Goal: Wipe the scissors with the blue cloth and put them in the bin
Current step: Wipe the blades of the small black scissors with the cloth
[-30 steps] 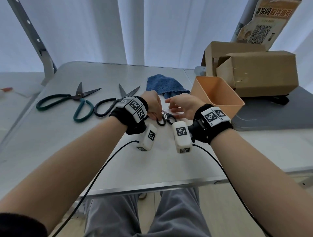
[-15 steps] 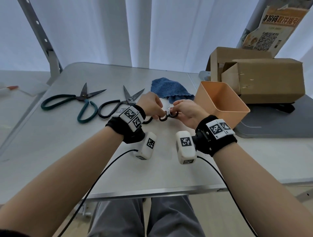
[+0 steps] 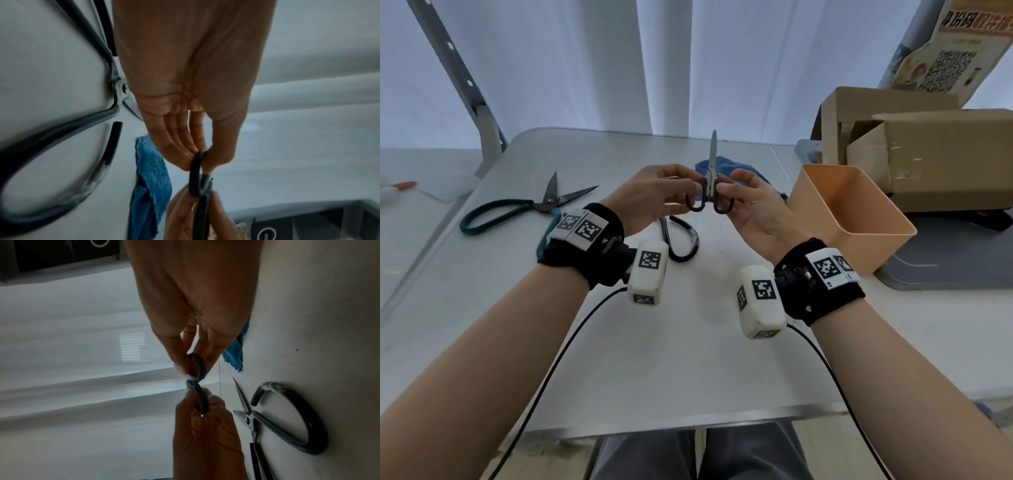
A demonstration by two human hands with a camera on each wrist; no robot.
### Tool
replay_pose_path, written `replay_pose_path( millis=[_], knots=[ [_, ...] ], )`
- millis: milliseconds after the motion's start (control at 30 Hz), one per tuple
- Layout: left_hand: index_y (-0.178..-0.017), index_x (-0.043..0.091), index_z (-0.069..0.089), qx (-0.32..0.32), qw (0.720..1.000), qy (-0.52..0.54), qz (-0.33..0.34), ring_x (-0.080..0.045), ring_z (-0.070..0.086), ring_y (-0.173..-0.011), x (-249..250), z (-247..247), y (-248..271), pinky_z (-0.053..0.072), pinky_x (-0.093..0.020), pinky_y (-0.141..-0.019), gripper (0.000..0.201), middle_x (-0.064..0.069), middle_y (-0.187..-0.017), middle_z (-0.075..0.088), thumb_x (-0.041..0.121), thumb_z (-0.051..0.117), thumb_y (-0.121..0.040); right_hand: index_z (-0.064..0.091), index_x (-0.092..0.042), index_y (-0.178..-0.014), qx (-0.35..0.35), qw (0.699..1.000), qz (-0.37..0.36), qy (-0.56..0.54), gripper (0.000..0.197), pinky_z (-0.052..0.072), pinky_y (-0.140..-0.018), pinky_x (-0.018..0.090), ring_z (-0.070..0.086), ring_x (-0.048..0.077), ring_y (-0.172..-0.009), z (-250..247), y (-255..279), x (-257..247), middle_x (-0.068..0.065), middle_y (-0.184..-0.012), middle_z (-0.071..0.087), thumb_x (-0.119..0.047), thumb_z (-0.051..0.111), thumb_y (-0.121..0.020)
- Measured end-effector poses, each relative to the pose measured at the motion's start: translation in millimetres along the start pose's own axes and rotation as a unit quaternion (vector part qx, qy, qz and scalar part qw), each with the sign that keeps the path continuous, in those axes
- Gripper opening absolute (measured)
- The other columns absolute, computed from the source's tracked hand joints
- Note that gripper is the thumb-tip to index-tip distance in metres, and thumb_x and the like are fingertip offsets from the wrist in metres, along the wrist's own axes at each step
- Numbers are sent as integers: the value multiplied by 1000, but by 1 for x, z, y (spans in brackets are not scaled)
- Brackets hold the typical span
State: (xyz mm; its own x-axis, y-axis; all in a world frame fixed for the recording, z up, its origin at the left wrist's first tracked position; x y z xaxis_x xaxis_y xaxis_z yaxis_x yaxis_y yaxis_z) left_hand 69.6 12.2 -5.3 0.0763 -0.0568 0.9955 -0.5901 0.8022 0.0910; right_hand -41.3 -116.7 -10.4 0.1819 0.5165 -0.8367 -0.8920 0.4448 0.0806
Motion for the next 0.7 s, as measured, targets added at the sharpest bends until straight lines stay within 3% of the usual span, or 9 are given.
replay_pose_path(
  millis=[167,367,500,600,700],
  knots=[
    [-98,13,65,-7,999,51,11,-9,61,-68,-4,-10,-10,52,-21,-67,8,3,-77,65,8,66,-92,51,-11,-104,-47,999,-8,-16,26,54,-69,22,63,19,-78,4,-20,4,7,-90,70,10,58,-90],
    [-93,12,62,29,994,99,47,-10,53,-67,-14,-18,-20,51,-22,-71,2,3,-72,59,12,61,-95,56,-10,-102,-76,996,7,-40,21,54,-73,23,67,22,-83,3,-38,18,14,-94,66,8,57,-91],
    [-96,14,61,34,994,97,30,-8,50,-65,-23,-21,-23,47,-27,-76,5,4,-71,53,16,58,-98,56,-9,-101,-69,996,7,-64,15,56,-82,29,66,23,-81,-1,-43,29,9,-77,65,5,55,-94],
    [-103,14,60,19,994,109,26,-8,49,-66,-27,-20,-20,47,-29,-78,7,4,-72,51,17,54,-101,59,-10,-95,-59,996,-3,-61,11,57,-78,29,66,20,-79,-1,-43,32,11,-84,58,0,57,-94],
    [-107,14,60,10,992,120,36,-9,48,-65,-28,-19,-17,49,-28,-76,9,4,-71,49,16,53,-101,58,-12,-93,-57,996,-4,-63,9,58,-71,25,67,18,-76,-1,-43,30,7,-83,61,-3,57,-95]
  ],
)
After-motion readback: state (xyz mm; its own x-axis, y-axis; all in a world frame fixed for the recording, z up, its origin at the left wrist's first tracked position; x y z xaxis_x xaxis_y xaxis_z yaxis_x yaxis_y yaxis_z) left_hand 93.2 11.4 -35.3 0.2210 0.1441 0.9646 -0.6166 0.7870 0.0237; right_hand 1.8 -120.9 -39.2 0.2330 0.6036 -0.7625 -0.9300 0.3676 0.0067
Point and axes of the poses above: each hand's wrist, its own y-axis away from the middle knuckle, its own z-axis out of the palm, x = y × z, the point moved 4 cm from there along -y, towards the middle knuckle
